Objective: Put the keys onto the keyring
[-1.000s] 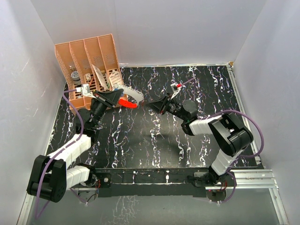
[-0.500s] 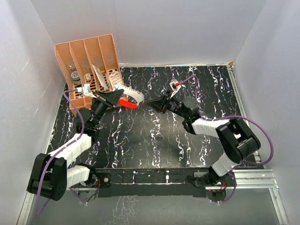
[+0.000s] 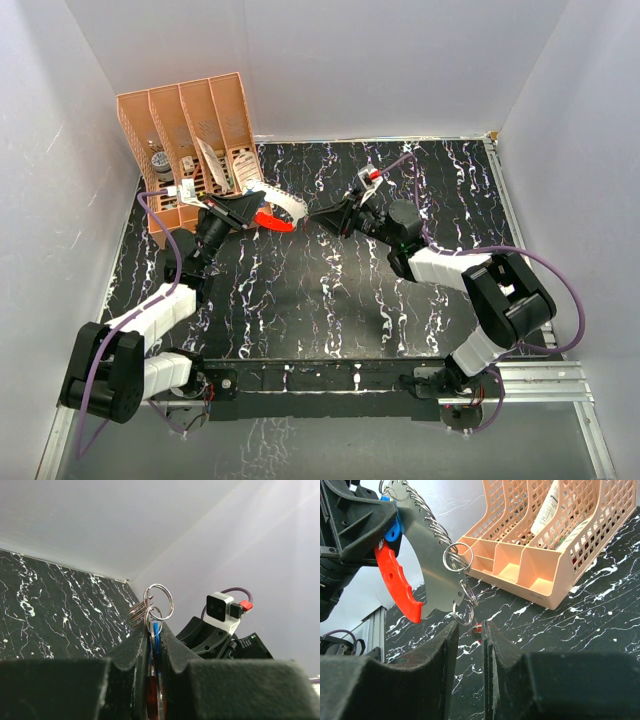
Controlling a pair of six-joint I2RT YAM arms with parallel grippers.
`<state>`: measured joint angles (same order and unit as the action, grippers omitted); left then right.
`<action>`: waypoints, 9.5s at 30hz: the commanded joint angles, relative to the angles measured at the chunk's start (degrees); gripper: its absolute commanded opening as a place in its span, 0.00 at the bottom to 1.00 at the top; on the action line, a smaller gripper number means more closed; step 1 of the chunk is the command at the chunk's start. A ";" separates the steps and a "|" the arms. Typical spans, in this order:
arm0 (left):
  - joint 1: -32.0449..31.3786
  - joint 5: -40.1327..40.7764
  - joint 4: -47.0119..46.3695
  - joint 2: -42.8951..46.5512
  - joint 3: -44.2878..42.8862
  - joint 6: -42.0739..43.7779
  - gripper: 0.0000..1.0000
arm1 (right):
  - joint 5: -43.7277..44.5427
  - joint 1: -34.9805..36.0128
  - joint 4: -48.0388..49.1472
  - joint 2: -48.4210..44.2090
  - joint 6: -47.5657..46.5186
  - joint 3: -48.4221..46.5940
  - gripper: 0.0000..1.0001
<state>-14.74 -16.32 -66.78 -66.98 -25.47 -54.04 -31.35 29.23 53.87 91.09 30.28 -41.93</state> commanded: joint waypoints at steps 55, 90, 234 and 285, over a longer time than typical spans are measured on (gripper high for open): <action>0.29 -0.68 2.99 1.42 -2.46 1.87 0.00 | 4.30 1.70 -5.15 -3.36 -4.85 -3.72 0.00; 0.43 -4.72 -9.94 -15.77 1.60 2.72 0.60 | 2.72 1.70 -57.56 -6.85 -9.06 -29.78 0.00; -13.47 -9.67 5.15 -9.72 -11.29 29.32 0.00 | 15.16 1.35 -65.40 -12.87 -15.11 -33.40 0.30; -13.46 -7.06 7.03 -9.53 -13.37 26.73 0.00 | 23.54 9.50 -40.82 -10.07 -7.87 -24.31 0.17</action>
<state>-28.45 -22.96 -56.60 -77.89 -37.08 -26.74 -8.71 38.30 8.95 80.29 21.78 -64.58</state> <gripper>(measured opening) 0.046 0.197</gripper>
